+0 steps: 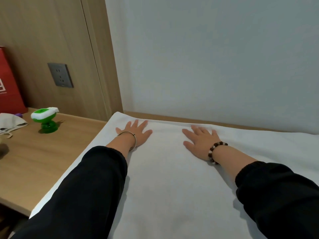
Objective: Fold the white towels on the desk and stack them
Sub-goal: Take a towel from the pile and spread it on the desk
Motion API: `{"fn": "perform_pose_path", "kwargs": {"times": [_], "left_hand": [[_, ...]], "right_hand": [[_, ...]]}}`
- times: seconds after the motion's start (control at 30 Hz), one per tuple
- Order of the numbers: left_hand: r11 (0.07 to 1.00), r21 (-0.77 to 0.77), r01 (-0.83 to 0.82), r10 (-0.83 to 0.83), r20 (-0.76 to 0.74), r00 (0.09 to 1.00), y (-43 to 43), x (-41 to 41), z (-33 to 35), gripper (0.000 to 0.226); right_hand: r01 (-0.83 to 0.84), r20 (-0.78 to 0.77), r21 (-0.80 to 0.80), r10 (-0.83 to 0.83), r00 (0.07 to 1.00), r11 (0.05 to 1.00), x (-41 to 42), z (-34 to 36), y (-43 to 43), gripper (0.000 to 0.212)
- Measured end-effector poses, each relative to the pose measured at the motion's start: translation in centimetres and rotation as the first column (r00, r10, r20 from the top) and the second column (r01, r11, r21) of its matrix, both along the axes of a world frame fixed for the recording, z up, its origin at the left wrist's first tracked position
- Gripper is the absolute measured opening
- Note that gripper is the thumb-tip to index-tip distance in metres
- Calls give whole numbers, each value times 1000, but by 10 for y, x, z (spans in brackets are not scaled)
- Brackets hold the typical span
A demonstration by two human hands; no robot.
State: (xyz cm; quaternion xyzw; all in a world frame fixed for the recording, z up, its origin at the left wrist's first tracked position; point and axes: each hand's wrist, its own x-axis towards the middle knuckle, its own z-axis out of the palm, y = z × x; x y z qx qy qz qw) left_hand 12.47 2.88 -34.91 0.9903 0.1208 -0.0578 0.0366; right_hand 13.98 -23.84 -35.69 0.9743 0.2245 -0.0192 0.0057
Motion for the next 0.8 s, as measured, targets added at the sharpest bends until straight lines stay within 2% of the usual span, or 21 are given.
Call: {"fn": "perform_pose_path", "kwargs": {"times": [0.13,0.23,0.3,0.37,0.43,0.5,0.53,0.6,0.7,0.8], "left_hand": [[998,-4,-65,65,-44,997,3,14,3,65],[997,8,-75,75,-65,995,0,14,5,60],[999,29,-36,38,-64,997,-13,8,5,55],[994,60,97,-94,-43,995,-42,-1,4,53],[973,41,227,-226,-27,974,-85,-10,4,53],[959,-58,279,-281,-40,959,-127,-20,5,54],[954,-108,280,-286,-39,957,-145,-25,5,55],[950,-124,287,-291,-14,957,-170,-36,0,59],[930,-5,369,-369,10,930,-182,-50,-8,60],[921,13,390,-390,22,920,-181,-53,-7,58]], "right_hand": [[-13,17,67,12,1000,998,13,0,-15,65],[69,-64,129,-61,996,989,22,6,-44,67],[167,-134,81,-155,979,983,29,11,-67,68],[258,-167,27,-250,954,966,29,17,-85,70],[278,-78,31,-275,958,960,22,22,-92,63],[237,88,101,-246,965,966,10,30,-94,46],[216,124,145,-234,964,966,4,32,-95,38],[220,64,175,-234,970,960,-8,38,-99,43],[260,-116,133,-246,962,956,-18,38,-114,54],[241,-179,86,-223,958,967,-17,32,-126,54]]}}
